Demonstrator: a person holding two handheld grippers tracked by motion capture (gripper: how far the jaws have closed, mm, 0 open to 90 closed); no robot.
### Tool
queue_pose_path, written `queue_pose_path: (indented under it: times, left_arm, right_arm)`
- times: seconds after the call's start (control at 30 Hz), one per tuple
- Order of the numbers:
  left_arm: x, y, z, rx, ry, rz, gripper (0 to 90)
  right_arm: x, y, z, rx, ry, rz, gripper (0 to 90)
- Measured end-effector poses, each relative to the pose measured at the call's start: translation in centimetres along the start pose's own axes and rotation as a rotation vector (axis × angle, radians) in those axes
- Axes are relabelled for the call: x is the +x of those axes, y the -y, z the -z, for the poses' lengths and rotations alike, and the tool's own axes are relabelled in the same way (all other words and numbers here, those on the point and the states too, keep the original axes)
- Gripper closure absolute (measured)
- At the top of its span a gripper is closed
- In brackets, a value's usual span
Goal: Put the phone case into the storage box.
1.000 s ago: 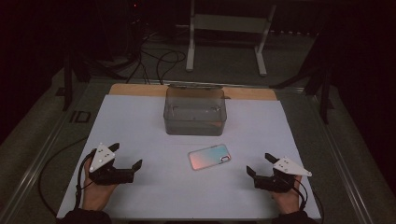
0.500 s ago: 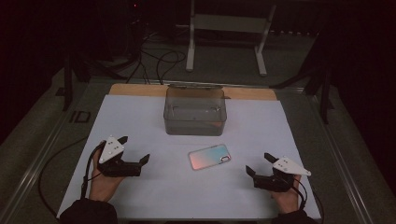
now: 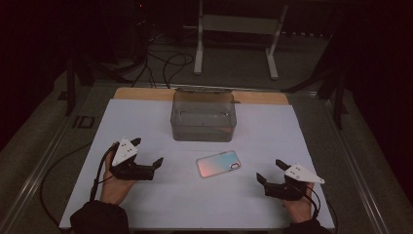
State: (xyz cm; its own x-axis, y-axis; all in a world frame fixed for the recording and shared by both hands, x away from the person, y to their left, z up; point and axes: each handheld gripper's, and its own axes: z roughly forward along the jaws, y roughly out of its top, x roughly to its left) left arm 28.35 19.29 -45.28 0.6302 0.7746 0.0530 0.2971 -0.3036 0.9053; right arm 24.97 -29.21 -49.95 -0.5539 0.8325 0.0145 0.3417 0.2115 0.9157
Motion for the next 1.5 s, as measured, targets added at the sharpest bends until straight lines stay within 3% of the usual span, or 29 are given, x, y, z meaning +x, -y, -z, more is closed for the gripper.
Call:
queue_pose_path:
  times: [0.47,1.1,1.5]
  left_arm:
    - [-0.3,-1.1,-2.0,0.009,0.026,-0.021,1.0]
    - [-0.5,-1.4,-4.1,0.030,0.049,-0.041,1.0]
    - [-1.1,-2.2,-5.6,0.065,0.089,-0.051,2.1]
  right_arm:
    - [0.0,0.0,0.0,-0.001,-0.001,0.001,9.9]
    - [0.0,0.0,0.0,-0.002,-0.004,0.001,9.9]
    - [0.0,-0.1,0.0,-0.011,-0.008,-0.002,9.9]
